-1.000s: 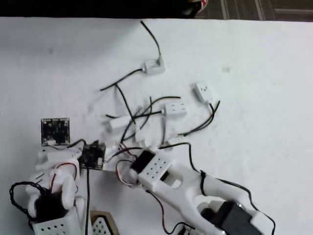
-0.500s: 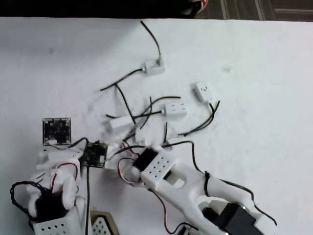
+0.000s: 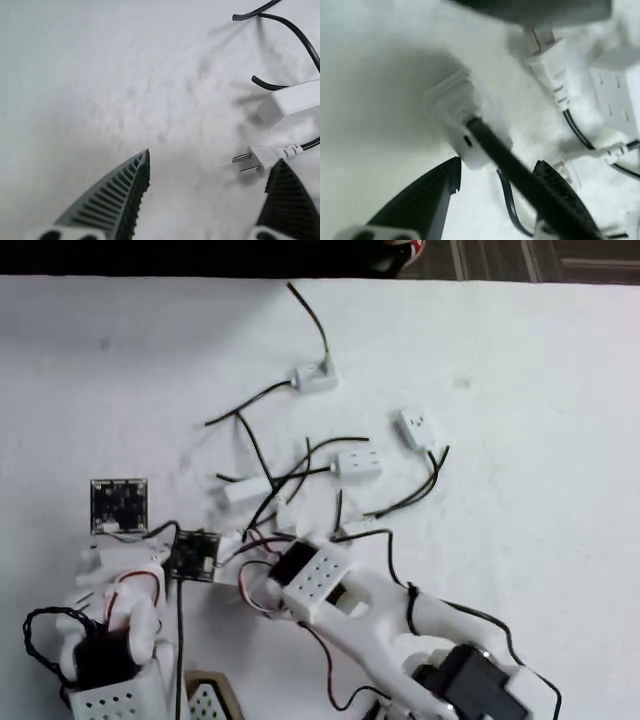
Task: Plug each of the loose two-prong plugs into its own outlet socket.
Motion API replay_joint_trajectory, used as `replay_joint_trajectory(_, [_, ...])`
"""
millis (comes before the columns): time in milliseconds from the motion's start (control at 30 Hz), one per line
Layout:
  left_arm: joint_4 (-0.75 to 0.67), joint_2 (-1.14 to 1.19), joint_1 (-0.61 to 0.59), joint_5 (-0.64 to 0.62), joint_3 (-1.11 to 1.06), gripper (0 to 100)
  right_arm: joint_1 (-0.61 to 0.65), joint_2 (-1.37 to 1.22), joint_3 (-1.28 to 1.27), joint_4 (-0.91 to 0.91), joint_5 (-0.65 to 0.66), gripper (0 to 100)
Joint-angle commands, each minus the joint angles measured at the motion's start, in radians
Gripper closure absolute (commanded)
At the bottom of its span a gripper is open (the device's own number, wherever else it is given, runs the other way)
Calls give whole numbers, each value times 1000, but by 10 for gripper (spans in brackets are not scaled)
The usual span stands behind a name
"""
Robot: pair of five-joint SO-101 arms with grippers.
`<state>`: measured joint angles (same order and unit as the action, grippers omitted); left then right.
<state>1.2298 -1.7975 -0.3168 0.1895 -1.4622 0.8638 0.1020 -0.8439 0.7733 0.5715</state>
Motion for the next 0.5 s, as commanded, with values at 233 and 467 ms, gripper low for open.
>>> replay_joint_trajectory(233, [-18,-13,-1,-3,14,642,-150,-96,51,21,-5,899])
replay_joint_trajectory(467, [-18,-13,-1,-3,14,642,-150,-85,55,76,-5,980])
